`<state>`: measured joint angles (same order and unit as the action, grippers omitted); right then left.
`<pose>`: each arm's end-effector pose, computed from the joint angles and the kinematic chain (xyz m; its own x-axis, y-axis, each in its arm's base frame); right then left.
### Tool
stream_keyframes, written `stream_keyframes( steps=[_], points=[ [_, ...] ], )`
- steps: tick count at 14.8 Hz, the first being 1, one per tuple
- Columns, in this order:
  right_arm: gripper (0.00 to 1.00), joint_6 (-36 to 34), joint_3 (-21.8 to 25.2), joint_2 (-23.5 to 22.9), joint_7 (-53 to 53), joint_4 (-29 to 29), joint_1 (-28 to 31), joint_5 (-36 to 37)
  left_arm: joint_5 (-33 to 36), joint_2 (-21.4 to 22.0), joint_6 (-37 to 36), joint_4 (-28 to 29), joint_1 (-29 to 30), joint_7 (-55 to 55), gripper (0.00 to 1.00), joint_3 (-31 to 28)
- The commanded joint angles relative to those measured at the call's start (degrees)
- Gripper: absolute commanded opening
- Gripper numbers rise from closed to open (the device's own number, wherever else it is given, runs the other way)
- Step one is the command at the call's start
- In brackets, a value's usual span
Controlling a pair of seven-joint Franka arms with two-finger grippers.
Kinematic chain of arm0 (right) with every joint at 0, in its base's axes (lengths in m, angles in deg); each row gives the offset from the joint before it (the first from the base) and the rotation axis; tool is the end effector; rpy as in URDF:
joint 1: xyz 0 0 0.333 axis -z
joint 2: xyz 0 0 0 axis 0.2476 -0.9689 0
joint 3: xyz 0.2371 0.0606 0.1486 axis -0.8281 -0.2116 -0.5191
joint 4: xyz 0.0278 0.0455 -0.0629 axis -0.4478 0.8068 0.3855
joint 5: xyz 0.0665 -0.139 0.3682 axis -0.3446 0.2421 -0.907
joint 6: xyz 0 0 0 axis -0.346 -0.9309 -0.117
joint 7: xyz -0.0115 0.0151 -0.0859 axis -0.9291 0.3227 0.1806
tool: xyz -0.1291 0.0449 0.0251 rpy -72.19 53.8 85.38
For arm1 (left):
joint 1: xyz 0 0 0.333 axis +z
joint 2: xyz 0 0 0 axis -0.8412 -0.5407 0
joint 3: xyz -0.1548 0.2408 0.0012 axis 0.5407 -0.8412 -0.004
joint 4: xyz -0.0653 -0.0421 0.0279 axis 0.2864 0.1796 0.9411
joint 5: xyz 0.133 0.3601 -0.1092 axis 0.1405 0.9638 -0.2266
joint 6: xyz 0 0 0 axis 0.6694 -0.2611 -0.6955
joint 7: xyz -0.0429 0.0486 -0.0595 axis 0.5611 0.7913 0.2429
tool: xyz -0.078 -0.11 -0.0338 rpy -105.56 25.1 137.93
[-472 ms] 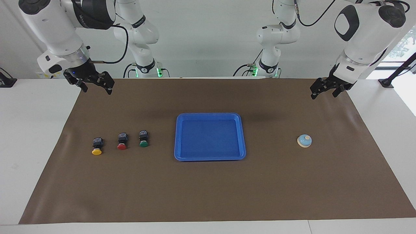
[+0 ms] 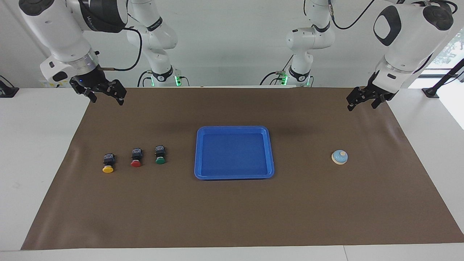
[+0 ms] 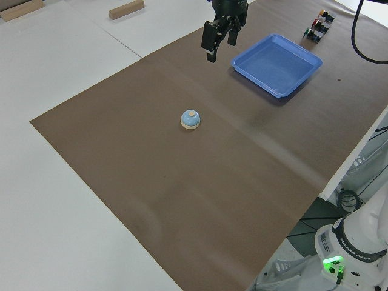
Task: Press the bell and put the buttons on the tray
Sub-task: 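Move the left gripper over the bell and press it down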
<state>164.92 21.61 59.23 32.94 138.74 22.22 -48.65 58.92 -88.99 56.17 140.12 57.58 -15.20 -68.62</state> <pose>0.5502 -0.0292 0.5359 0.9881 -0.1326 -0.0774 -0.1304 -0.9909 0.0330 0.5584 -0.0139 0.5153 0.9987 0.0313 -0.0395 0.0315 -0.9995 0.0051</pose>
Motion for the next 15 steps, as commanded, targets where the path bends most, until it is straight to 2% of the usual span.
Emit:
stream_keyframes(
  steps=[1,2,3,4,6,8,15],
  points=[
    [1.00,-0.1,-0.3,1.3,0.3,1.3,0.2,-0.4,-0.2,1.0,1.2,0.9,-0.3,0.4,1.00,-0.4],
    [1.00,-0.1,-0.3,1.3,0.3,1.3,0.2,-0.4,-0.2,0.9,3.9,1.0,-0.3,0.4,0.74,-0.4],
    [1.00,-0.1,-0.3,1.3,0.3,1.4,0.3,-0.4,-0.3,0.8,5.8,1.2,-0.1,0.5,0.34,-0.4],
    [1.00,-0.1,-0.3,1.3,0.3,1.4,0.3,-0.4,-0.5,0.8,6.3,1.2,-0.1,0.6,0.02,-0.4],
    [1.00,-0.1,-0.3,1.3,0.3,1.3,0.3,-0.4,-0.5,1.0,8.5,2.8,0.4,-0.2,0.00,-0.5],
    [1.00,-0.1,-0.3,1.3,0.3,1.3,0.3,-0.5,-0.4,0.7,15.7,7.1,0.5,-0.1,0.00,-0.4],
    [1.00,-0.1,-0.3,1.3,0.3,1.4,0.3,-0.5,-0.4,-6.8,25.3,11.6,2.4,-2.2,0.00,-0.5]
  ],
)
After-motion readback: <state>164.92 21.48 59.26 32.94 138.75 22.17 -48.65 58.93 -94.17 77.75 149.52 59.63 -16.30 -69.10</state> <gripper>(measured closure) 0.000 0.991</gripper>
